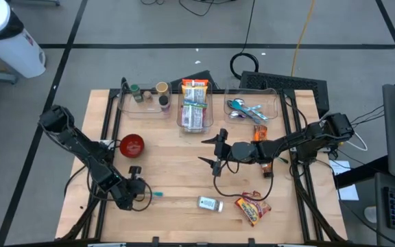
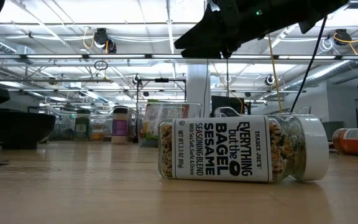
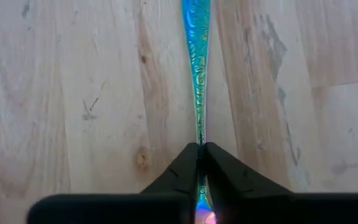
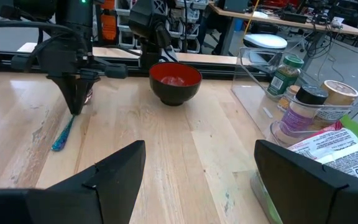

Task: Pick & Place Food Item
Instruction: Put the bottom blue spoon into the right transparent bin

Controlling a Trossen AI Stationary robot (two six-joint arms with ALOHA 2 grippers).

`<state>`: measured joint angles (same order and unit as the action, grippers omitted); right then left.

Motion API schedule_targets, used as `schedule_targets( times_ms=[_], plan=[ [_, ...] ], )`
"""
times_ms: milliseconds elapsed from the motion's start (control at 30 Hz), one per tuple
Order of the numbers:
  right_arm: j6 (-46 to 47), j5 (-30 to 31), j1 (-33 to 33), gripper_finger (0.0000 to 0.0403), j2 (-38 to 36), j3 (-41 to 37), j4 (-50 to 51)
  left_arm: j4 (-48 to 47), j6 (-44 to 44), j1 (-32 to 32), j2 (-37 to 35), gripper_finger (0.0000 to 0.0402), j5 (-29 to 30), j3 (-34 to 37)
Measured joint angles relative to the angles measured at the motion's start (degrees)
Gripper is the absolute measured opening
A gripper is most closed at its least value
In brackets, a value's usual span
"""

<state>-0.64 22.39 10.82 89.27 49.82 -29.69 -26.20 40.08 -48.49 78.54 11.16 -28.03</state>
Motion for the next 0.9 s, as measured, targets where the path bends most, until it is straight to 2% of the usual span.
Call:
schedule_targets(
  times_ms=[67,367,667,900],
  plan=[
    [0.01,-0.02,-0.01,0.0293,0.0,0.0,0.0,0.5,-1.26,0.0,-0.04,0.0011,0.04,0.03],
    [-0.01,-0.01,-0.01,0.0293,0.0,0.0,-0.06,1.97,-5.29,3.33,-3.02,0.0006,-0.46,0.34],
    [-0.8,-0.13,0.0,0.0293,0.0,0.0,-4.2,2.1,-12.23,11.73,-7.62,0.0006,2.46,0.55],
    [-6.98,-0.17,1.69,0.0293,0.0,0.0,-6.82,5.28,-18.88,19.1,-12.03,0.0005,2.44,0.44]
  ],
)
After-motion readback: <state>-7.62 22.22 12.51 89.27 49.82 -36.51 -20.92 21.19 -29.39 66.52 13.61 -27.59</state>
